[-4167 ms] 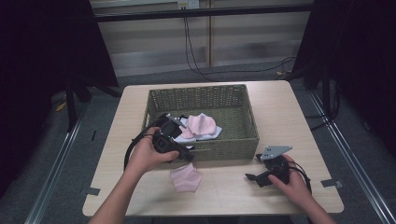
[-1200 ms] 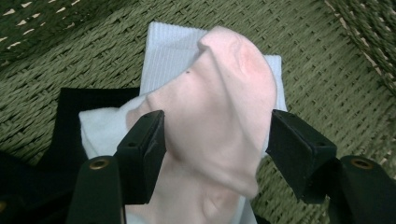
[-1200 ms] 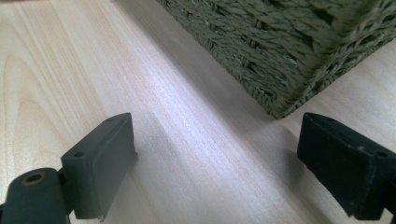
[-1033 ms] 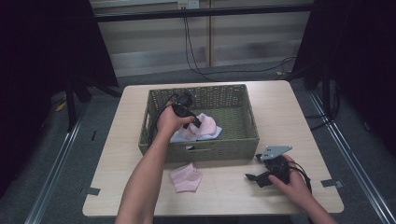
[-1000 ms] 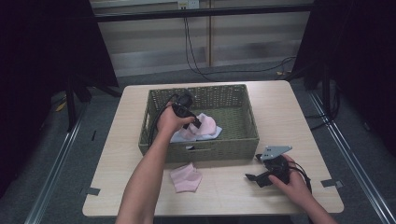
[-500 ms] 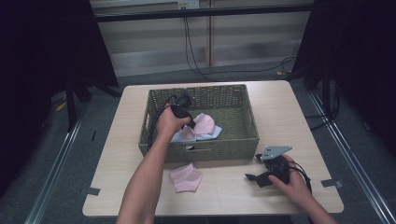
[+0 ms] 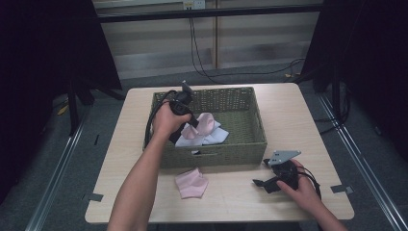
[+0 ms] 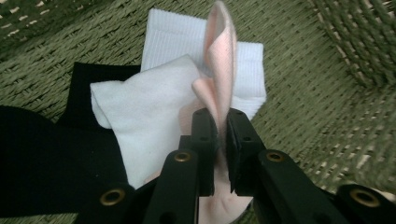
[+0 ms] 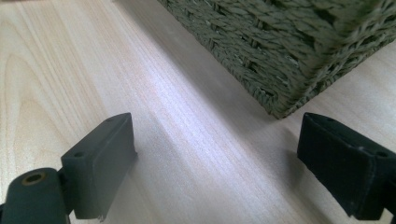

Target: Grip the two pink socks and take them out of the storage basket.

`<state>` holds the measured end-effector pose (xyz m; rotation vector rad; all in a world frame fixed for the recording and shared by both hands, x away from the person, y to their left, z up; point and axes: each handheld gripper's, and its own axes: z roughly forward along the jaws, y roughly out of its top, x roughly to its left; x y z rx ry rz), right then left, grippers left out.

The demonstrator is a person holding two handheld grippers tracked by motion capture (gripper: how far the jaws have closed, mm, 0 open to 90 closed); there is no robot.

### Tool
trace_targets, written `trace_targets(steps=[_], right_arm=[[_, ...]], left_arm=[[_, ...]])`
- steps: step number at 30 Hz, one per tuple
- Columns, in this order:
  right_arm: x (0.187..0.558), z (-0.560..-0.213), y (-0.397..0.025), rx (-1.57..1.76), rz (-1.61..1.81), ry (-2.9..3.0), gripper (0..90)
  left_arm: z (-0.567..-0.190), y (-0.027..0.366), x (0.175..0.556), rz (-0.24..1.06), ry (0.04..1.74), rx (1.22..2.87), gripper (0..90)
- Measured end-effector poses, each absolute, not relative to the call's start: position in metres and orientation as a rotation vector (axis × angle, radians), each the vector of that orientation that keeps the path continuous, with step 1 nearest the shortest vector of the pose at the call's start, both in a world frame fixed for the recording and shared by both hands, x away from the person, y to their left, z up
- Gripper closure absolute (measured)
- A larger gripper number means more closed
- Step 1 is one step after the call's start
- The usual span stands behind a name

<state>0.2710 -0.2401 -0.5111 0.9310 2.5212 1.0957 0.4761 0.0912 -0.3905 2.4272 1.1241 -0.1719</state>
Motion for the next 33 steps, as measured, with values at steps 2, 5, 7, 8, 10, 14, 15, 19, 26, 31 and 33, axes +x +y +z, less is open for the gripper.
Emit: trace_targets(steps=[2, 5, 7, 8, 10, 14, 15, 19, 26, 31, 33], right_arm=[[0.271, -0.511, -0.240, 0.931, 1.096, 2.521, 10.6], [0.271, -0.511, -0.240, 0.931, 1.096, 2.521, 10.6], [0.271, -0.511, -0.240, 0.932, 1.096, 2.521, 10.6], [0.271, -0.511, -0.240, 0.931, 1.096, 2.521, 10.6], [0.271, -0.511, -0.240, 0.931, 1.096, 2.521, 10.6], [0.271, -0.511, -0.240, 0.932, 1.096, 2.521, 10.6], [0.271, -0.511, -0.240, 0.932, 1.097, 2.521, 10.6], [0.271, -0.511, -0.240, 0.933, 1.097, 2.523, 10.6], [0.271, -0.511, -0.240, 0.932, 1.097, 2.523, 10.6], [0.271, -0.511, -0.240, 0.932, 1.097, 2.523, 10.6], [0.271, -0.511, -0.240, 0.932, 1.097, 2.523, 10.6]], left_arm=[[-0.386, 0.094, 0.476, -0.170, 1.131, 2.420, 82.6], [-0.384, 0.097, 0.476, -0.187, 1.136, 2.416, 82.7], [-0.382, 0.099, 0.476, -0.191, 1.139, 2.419, 82.7], [-0.381, 0.101, 0.476, -0.194, 1.137, 2.422, 82.7], [-0.380, 0.102, 0.476, -0.197, 1.148, 2.409, 82.6], [-0.373, 0.106, 0.476, -0.209, 1.148, 2.408, 82.7], [-0.371, 0.107, 0.476, -0.208, 1.140, 2.413, 82.7], [-0.362, 0.109, 0.473, -0.208, 1.126, 2.416, 82.7], [-0.355, 0.117, 0.470, -0.218, 1.119, 2.402, 82.8], [-0.344, 0.119, 0.464, -0.221, 1.092, 2.413, 82.7], [-0.340, 0.119, 0.462, -0.218, 1.078, 2.425, 82.7]])
